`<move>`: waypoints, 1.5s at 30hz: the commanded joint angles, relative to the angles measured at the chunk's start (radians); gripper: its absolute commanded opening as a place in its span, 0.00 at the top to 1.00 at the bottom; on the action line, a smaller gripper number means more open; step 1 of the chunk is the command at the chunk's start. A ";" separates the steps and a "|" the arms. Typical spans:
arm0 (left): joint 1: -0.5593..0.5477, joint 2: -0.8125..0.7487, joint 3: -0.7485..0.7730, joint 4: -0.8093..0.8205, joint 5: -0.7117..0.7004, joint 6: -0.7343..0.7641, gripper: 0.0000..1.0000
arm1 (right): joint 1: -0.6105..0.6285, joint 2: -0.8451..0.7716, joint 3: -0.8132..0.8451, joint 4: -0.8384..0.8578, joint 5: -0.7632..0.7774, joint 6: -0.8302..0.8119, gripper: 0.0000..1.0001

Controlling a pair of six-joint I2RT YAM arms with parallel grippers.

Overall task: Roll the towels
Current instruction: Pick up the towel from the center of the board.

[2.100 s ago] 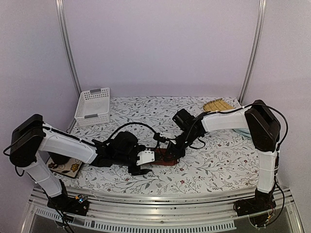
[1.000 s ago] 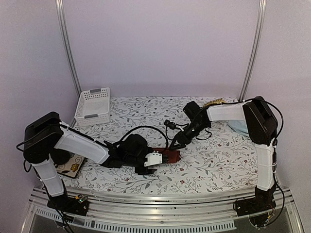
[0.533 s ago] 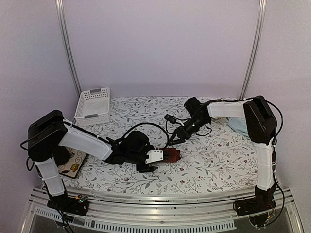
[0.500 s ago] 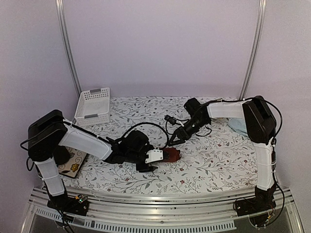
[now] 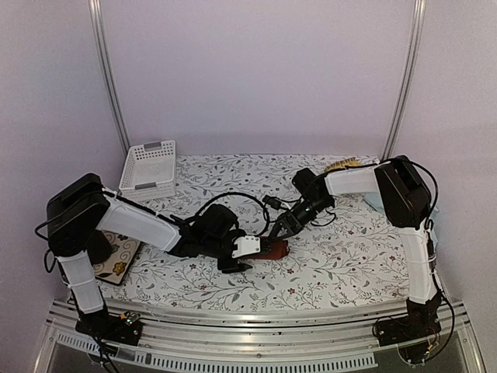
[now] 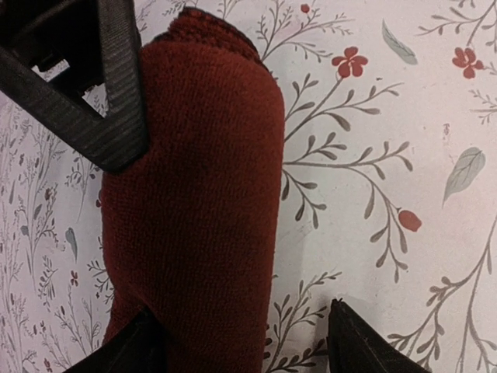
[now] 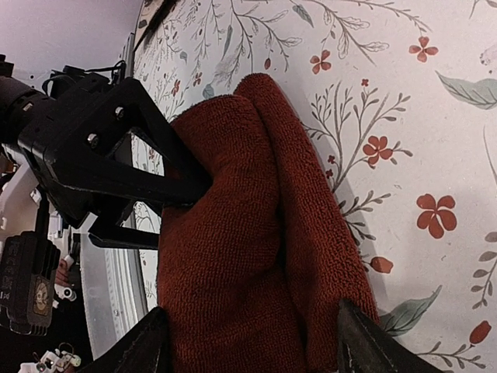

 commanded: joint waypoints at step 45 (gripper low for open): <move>0.158 -0.271 0.002 -0.062 -0.329 -0.204 0.03 | -0.004 -0.027 0.067 -0.091 -0.060 0.029 0.98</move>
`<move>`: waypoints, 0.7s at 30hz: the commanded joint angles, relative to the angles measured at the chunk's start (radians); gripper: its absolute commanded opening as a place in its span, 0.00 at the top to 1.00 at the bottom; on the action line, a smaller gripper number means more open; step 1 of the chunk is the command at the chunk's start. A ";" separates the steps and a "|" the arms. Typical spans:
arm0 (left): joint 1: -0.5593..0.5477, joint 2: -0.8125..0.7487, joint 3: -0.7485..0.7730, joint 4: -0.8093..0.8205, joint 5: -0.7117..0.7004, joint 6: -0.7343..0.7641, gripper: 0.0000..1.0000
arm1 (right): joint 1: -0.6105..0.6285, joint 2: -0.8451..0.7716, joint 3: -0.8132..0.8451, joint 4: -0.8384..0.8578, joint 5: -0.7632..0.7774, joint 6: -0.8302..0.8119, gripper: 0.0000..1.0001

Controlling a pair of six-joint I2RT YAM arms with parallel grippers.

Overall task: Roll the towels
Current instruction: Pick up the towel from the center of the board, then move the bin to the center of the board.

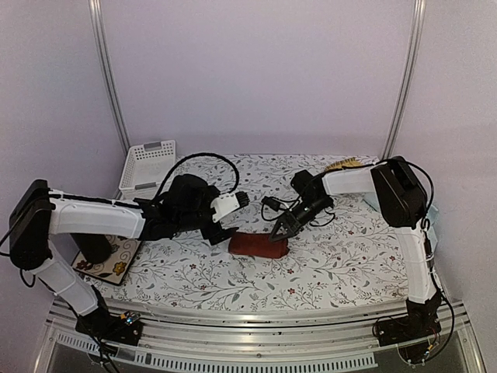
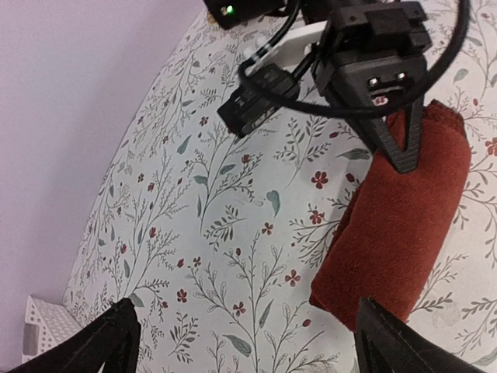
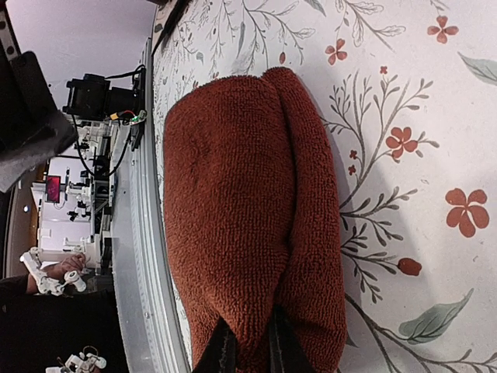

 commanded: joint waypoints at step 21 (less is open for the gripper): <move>0.533 0.387 0.616 -0.487 -0.154 -0.402 0.03 | -0.004 -0.117 -0.027 -0.044 0.070 -0.022 0.98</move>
